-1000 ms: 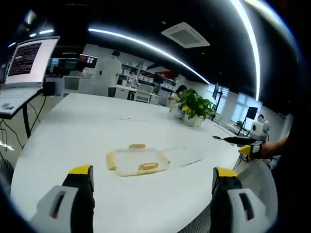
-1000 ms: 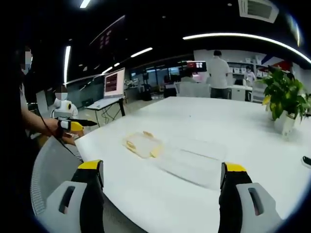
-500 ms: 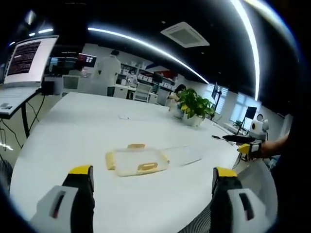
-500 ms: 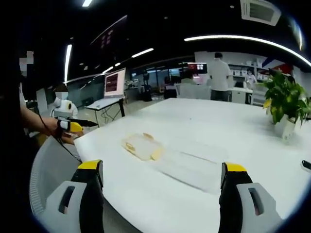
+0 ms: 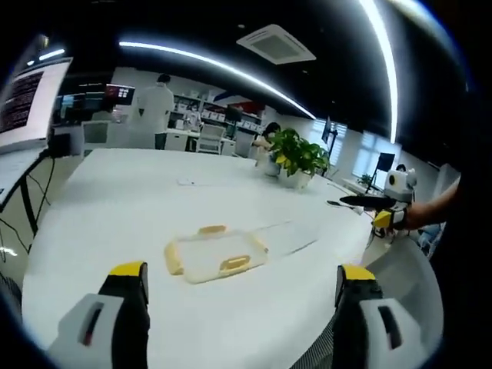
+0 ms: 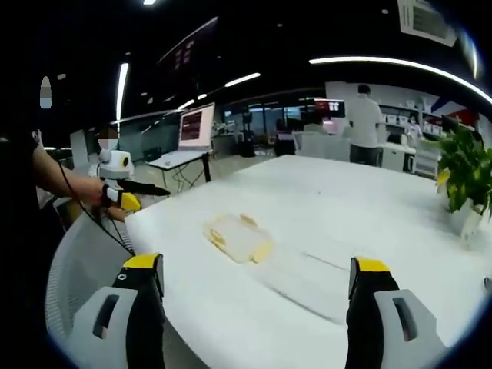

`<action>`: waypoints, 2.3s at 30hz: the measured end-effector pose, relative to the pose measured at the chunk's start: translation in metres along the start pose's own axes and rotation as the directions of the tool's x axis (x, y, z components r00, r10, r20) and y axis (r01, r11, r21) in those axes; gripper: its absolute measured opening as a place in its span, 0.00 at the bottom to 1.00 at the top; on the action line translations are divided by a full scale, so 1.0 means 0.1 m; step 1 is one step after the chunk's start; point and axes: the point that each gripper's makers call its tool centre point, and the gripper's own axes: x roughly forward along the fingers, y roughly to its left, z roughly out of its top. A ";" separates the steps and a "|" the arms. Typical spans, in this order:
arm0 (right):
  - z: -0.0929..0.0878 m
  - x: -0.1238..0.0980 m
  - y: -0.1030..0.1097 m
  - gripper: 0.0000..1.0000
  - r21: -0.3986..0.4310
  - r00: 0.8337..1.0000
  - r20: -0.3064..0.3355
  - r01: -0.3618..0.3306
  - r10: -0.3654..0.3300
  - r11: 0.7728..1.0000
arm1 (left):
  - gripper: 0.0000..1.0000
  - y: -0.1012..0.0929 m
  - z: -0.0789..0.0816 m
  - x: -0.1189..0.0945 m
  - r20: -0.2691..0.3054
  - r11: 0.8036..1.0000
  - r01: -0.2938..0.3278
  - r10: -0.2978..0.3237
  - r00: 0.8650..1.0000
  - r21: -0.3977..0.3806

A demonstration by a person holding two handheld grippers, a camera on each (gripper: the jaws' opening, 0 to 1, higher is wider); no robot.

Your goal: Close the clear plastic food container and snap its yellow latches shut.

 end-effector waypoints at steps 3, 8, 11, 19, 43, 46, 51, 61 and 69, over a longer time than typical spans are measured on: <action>0.05 0.08 0.03 0.99 -0.013 1.000 -0.002 -0.020 0.020 1.000 | 0.99 0.02 -0.03 0.03 -0.029 0.999 0.023 -0.022 0.999 0.024; 0.13 0.18 0.02 0.99 -0.024 1.000 0.003 -0.023 0.023 0.999 | 0.99 0.07 -0.01 0.08 -0.047 0.997 0.058 -0.055 0.997 0.048; 0.16 0.25 0.04 0.99 -0.025 1.000 -0.002 -0.031 0.031 0.999 | 0.99 0.12 0.01 0.11 -0.056 0.995 0.074 -0.070 0.996 0.065; 0.19 0.39 0.12 0.98 -0.034 0.999 -0.014 -0.042 0.041 0.999 | 0.99 0.18 0.00 0.17 -0.091 0.986 0.134 -0.125 0.988 0.096; 0.22 0.71 0.15 0.95 -0.060 0.996 -0.068 -0.068 0.064 0.996 | 0.99 0.32 0.04 0.27 -0.177 0.953 0.256 -0.226 0.958 0.165; 0.19 0.78 0.15 0.95 -0.069 0.993 -0.081 -0.087 0.081 0.994 | 0.99 0.35 0.00 0.28 -0.205 0.946 0.268 -0.230 0.951 0.183; 0.19 0.86 0.13 0.95 -0.085 0.990 -0.096 -0.108 0.099 0.991 | 0.99 0.36 -0.01 0.33 -0.235 0.939 0.284 -0.236 0.943 0.195; 0.16 1.04 0.09 0.95 -0.125 0.978 -0.133 -0.177 0.160 0.976 | 0.97 0.42 -0.08 0.49 -0.313 0.916 0.336 -0.260 0.914 0.221; 0.14 1.20 0.08 0.95 -0.141 0.964 -0.172 -0.226 0.201 0.964 | 0.97 0.49 -0.11 0.63 -0.352 0.902 0.361 -0.267 0.897 0.236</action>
